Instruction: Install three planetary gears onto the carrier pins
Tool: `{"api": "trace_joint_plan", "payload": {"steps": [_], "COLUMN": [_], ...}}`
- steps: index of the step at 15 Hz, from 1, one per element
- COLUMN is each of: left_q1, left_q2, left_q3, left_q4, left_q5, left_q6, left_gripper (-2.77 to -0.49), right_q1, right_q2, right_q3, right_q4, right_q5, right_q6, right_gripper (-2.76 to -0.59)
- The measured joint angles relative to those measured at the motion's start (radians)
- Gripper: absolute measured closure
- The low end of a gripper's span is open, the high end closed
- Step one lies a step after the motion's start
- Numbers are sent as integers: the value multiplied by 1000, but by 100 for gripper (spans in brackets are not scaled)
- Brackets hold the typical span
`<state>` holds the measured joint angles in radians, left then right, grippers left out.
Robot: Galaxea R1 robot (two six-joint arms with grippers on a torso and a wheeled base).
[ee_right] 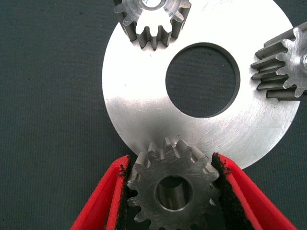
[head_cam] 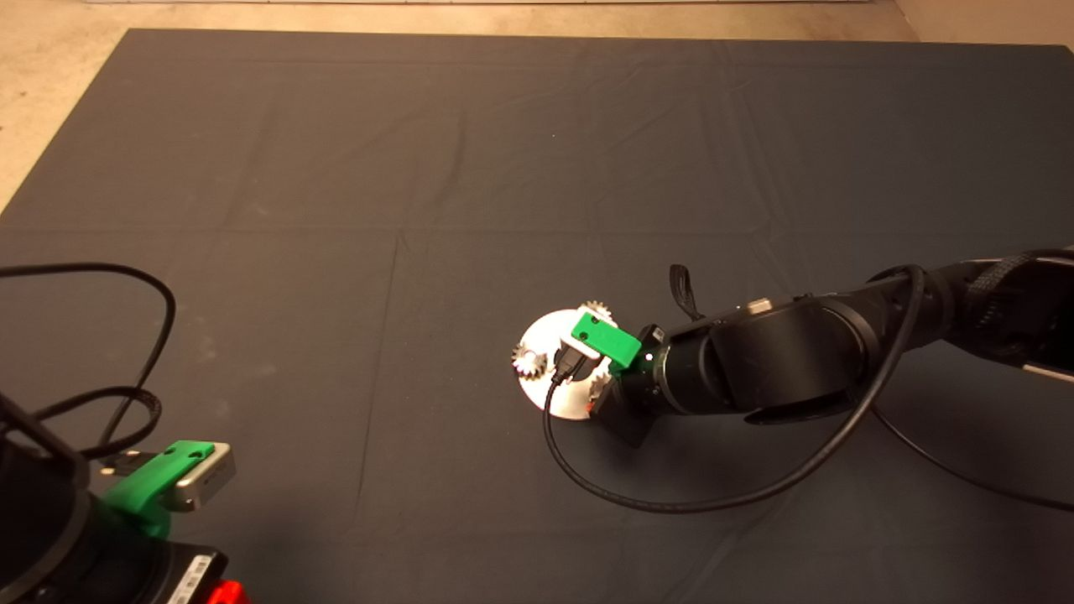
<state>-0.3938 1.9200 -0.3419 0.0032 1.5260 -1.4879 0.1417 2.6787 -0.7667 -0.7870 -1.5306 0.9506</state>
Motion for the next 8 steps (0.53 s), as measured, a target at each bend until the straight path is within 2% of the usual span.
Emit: {"api": "trace_joint_plan", "payload": {"steps": [6, 8], "left_q1": [0, 0], "left_q2": [0, 0], "left_q3": [0, 0], "left_q4": [0, 0], "left_q5": [0, 0], "left_q6": [-1, -1], "left_gripper": [-262, -262], "right_q1": [0, -1], "right_q2": [0, 0], "right_q3": [0, 0], "right_q4": [-9, -21], "right_q5": [0, -1], "right_q6": [0, 0], "right_gripper": [-110, -110]}}
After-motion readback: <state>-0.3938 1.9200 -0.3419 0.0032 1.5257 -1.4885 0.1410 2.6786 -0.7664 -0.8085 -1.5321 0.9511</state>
